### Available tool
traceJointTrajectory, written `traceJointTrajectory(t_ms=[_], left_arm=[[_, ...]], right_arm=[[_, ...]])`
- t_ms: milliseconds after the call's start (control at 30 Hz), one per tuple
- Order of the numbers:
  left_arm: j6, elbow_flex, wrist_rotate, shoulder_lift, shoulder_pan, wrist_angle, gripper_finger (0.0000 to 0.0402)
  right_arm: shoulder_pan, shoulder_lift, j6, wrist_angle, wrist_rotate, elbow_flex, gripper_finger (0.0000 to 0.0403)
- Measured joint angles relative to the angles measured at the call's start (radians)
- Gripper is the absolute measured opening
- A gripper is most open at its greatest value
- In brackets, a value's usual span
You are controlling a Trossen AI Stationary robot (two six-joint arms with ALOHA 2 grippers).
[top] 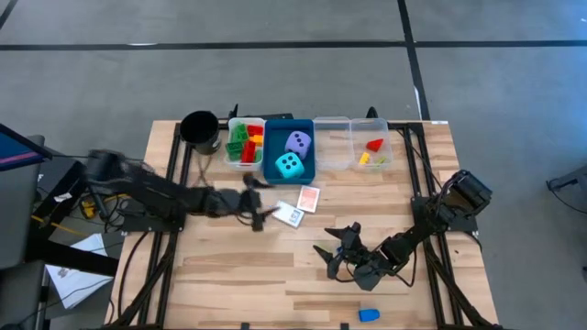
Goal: Pick & Place Toys
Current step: Put the small green game piece into the right transparent bin
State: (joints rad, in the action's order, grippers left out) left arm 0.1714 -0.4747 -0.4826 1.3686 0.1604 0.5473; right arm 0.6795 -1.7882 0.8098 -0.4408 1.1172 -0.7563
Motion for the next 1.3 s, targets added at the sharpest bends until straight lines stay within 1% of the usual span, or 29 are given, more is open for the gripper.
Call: traceJointTrajectory(t_ms=[100, 233, 367, 467, 533, 667, 700, 733, 800, 933, 1033, 1300], left_arm=[[-0.026, 0.0, -0.017, -0.209, 0.0, -0.1, 0.031], [-0.046, -0.001, -0.007, -0.433, 0.0, -0.196, 0.031], [-0.046, -0.001, -0.007, -0.58, -0.005, -0.308, 0.0309], [-0.046, -0.001, -0.019, -0.644, -0.005, -0.376, 0.0309], [-0.046, -0.001, -0.07, -0.661, -0.005, -0.427, 0.0309], [-0.047, -0.001, -0.276, -0.658, -0.013, -0.611, 0.0309], [-0.051, -0.001, -0.312, -0.647, -0.022, -0.657, 0.0309], [-0.057, -0.001, -0.332, -0.638, -0.034, -0.703, 0.0309], [-0.075, 0.001, -0.338, -0.618, -0.06, -0.765, 0.0309], [-0.074, 0.0, -0.338, -0.578, -0.128, -0.794, 0.0309], [-0.074, 0.001, -0.301, -0.551, -0.196, -0.796, 0.0309], [-0.043, 0.083, -0.058, -0.53, -0.423, -0.645, 0.0309]], right_arm=[[-0.007, 0.0, -0.035, -0.071, 0.006, 0.0, 0.0324], [-0.035, 0.0, -0.144, -0.188, 0.006, 0.0, 0.0324], [-0.088, 0.001, -0.16, -0.196, 0.005, 0.0, 0.0324], [-0.136, 0.001, -0.149, -0.196, -0.009, 0.0, 0.0324], [-0.172, 0.001, -0.14, -0.196, -0.056, 0.0, 0.0324], [-0.239, 0.001, -0.139, -0.199, -0.17, 0.0, 0.0324], [-0.254, 0.001, -0.139, -0.199, -0.196, 0.0, 0.0324], [-0.268, 0.001, -0.14, -0.199, -0.22, 0.0, 0.0324], [-0.293, 0.001, -0.14, -0.199, -0.261, 0.0, 0.0324], [-0.326, 0.0, -0.193, -0.201, -0.323, -0.01, 0.0324], [-0.334, 0.0, -0.259, -0.203, -0.35, -0.03, 0.0324], [-0.333, 0.0, -0.425, -0.204, -0.36, -0.066, 0.0324]])
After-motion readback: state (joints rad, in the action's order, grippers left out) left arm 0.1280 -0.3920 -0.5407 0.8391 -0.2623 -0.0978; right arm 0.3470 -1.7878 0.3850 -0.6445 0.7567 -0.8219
